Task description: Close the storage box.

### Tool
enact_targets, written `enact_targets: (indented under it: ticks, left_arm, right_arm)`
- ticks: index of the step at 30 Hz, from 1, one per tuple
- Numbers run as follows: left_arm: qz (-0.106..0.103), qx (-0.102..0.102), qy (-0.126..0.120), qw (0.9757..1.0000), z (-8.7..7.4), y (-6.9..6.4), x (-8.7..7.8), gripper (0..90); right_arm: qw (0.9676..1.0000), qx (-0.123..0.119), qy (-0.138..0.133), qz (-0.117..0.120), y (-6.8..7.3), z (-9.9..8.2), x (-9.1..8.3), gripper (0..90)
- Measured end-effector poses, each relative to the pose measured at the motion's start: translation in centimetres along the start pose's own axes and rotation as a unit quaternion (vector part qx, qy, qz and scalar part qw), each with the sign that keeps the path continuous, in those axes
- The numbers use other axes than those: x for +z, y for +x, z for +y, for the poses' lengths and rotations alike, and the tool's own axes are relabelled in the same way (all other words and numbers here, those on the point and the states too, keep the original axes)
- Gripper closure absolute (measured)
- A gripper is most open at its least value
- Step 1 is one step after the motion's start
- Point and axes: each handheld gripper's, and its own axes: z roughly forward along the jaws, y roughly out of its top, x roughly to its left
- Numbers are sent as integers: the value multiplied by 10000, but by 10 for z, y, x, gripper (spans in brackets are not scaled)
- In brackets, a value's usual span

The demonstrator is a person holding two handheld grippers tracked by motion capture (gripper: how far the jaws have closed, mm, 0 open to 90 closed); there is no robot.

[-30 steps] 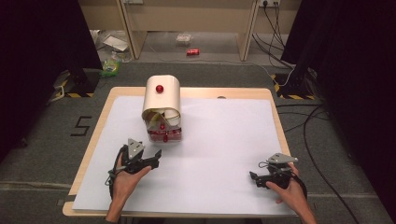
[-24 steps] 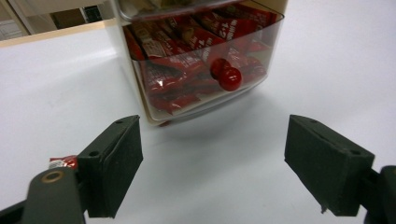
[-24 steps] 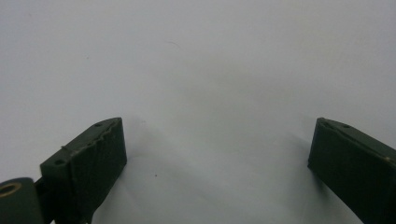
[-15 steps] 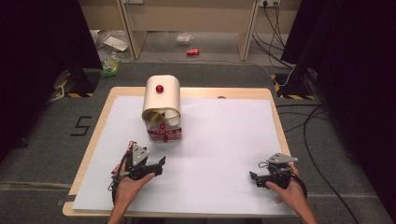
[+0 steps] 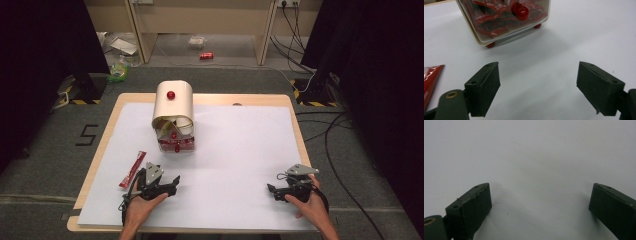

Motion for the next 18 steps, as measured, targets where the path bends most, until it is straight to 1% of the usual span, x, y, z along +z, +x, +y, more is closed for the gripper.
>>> enact_targets:
  ticks: [5,11,15,18]
  left_arm:
    - [-30,8,35,10000,-5,-3,-1,184]
    - [-92,74,103,9999,-11,-7,-4,184]
    - [-101,96,89,9999,-15,-8,-10,184]
    - [-128,88,139,9998,-19,-7,-14,183]
  right_arm:
    - [10000,-2,-1,-1,0,0,0,47]
    - [10000,-1,0,-1,0,0,0,48]
    - [10000,-5,-3,-2,0,0,0,48]
    - [10000,-1,3,0,0,0,0,47]
